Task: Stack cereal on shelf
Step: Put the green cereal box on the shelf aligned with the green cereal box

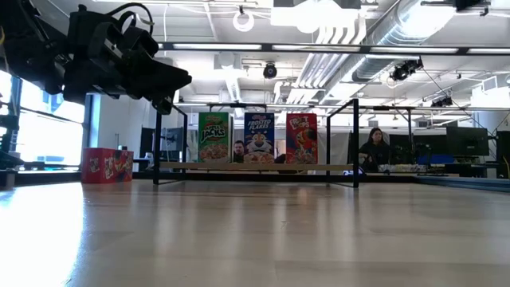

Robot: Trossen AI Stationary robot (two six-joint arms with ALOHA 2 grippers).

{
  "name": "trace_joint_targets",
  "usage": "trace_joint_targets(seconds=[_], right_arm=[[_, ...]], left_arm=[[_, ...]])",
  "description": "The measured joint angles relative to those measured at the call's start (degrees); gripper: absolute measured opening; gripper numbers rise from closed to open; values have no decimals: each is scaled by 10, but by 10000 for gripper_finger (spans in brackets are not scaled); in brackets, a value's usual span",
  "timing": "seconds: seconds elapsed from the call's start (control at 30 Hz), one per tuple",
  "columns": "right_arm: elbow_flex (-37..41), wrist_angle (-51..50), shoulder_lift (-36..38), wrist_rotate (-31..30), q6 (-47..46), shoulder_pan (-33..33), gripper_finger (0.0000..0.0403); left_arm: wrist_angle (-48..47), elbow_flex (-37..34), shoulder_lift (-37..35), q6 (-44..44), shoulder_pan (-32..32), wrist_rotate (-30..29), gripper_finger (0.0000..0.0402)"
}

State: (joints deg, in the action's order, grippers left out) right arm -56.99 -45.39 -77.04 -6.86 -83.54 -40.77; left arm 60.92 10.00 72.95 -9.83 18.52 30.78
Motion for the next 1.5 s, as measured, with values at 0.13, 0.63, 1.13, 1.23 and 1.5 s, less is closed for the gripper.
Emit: trace_joint_targets(seconds=[0.13,0.63,1.13,1.23,1.5], right_arm=[[0,-31,-26,48,-190,-59,219],[1,7,-122,67,-465,-126,293],[0,23,-145,-24,-165,-18,279],[0,40,-146,-43,-20,48,274],[1,200,-146,-52,344,226,273]], left_arm=[[-2,0,0,10,-2,-1,46],[-71,64,0,56,-2,3,46],[-135,94,0,69,-3,4,46],[-136,94,0,65,-5,3,46],[-136,94,0,70,-31,2,46]])
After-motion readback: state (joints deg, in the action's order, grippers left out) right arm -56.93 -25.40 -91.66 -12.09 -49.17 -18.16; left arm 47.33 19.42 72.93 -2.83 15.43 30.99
